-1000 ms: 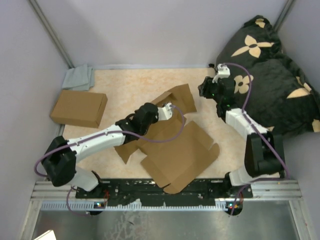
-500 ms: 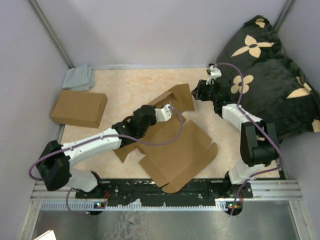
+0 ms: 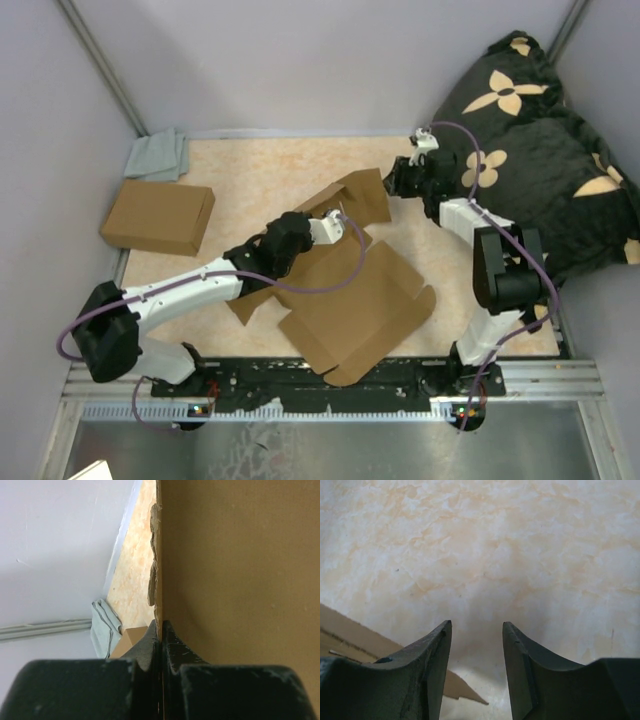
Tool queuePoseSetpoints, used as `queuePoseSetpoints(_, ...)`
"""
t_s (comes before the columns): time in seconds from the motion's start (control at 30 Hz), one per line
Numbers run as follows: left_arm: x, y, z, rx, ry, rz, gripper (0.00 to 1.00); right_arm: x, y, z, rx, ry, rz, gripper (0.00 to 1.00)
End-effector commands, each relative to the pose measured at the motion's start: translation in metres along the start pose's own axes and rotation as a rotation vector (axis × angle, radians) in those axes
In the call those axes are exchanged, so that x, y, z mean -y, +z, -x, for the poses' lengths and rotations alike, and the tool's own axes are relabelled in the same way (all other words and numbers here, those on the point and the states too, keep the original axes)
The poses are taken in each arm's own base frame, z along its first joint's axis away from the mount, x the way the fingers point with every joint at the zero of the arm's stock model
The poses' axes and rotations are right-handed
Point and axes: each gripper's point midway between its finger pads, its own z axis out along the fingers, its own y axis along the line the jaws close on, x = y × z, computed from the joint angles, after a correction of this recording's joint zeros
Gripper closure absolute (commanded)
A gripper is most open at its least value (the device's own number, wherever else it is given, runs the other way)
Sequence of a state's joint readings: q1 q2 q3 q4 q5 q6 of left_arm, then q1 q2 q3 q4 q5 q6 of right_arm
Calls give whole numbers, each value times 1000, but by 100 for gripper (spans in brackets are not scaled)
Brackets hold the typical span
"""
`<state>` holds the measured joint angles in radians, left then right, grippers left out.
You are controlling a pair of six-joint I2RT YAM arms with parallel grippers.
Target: Fold the paper box
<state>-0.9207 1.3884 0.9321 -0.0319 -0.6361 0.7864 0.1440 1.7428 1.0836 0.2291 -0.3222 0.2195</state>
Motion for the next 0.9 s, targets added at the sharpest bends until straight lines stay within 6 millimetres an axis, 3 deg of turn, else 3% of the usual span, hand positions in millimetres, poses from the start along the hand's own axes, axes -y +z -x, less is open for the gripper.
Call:
queuePoseSetpoints(0.0, -7, -6, 6, 33, -16, 24, 100, -5, 11, 28, 57, -40, 54, 54)
queuePoseSetpoints(0.13, -5, -5, 6, 30, -11, 20, 100, -24, 5, 20, 41, -50, 161, 53)
queuePoseSetpoints(0.33, -1, -4, 8, 27, 0, 11, 100, -46, -34, 12, 64, -95, 232, 54)
queuePoseSetpoints(0.63, 10, -17, 11, 10, 45, 3, 100, -69, -76, -8, 77, -102, 318, 53)
queuePoseSetpoints(0.87, 23, -24, 16, 6, 57, -17, 100, -77, -89, -39, 54, -108, 384, 52)
